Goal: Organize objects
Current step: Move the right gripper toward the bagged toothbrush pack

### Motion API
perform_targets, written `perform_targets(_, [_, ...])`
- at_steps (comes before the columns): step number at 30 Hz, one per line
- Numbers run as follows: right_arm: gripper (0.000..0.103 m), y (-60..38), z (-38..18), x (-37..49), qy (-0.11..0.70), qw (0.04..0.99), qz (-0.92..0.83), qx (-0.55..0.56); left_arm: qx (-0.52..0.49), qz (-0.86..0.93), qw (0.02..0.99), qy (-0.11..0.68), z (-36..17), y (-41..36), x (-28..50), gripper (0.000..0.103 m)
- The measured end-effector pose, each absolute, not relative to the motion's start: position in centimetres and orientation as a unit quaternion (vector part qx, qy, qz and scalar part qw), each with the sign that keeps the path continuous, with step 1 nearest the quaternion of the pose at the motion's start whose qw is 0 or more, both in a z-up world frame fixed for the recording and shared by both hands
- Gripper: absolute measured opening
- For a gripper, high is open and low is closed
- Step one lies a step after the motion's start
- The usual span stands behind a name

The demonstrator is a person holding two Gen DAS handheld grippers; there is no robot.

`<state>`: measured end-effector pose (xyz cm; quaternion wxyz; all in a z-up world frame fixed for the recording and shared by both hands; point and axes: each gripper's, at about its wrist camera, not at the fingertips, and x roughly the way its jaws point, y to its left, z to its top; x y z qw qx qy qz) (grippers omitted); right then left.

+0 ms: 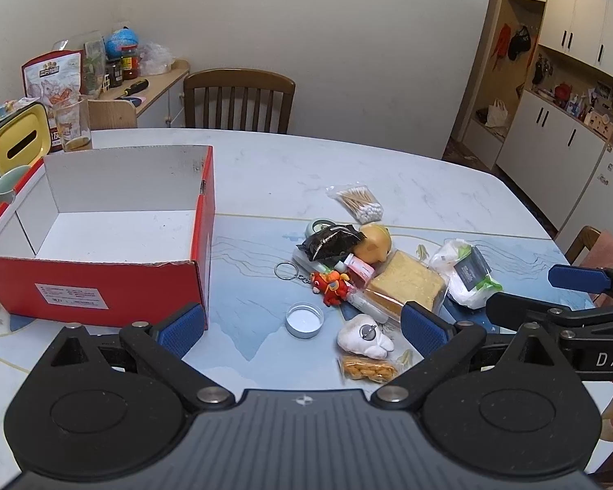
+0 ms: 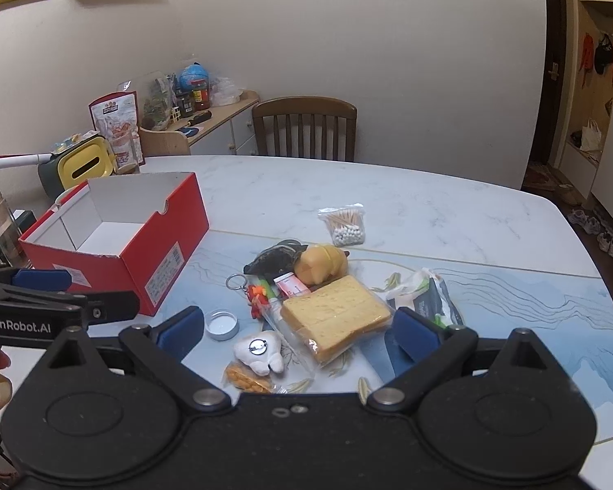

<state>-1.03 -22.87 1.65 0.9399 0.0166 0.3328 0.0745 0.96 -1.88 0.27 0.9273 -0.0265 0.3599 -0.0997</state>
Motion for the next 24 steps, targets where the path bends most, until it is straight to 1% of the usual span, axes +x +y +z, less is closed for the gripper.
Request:
perform_targets(13, [0.099,-24.5,1.4,-0.1,0.336,0.940,0.061,0.016,0.013,-0.146,0.918,0.369,-0.4,-3.8,2.5,0.103])
perform_targets(18, [0.099,-26.5,0.3,1.3,0.338,0.940,0.033,-0.011,0.032,-0.156,0.911,0.381,-2.2,-5.2,4.0,0.103])
perform_targets(24, [0.099,-29.0,-1.8,3.6,0.353,0.935,0.009,-0.031,0.083,-0.168,0.903,0.385,-5.2,-7.4,5.4,0.103])
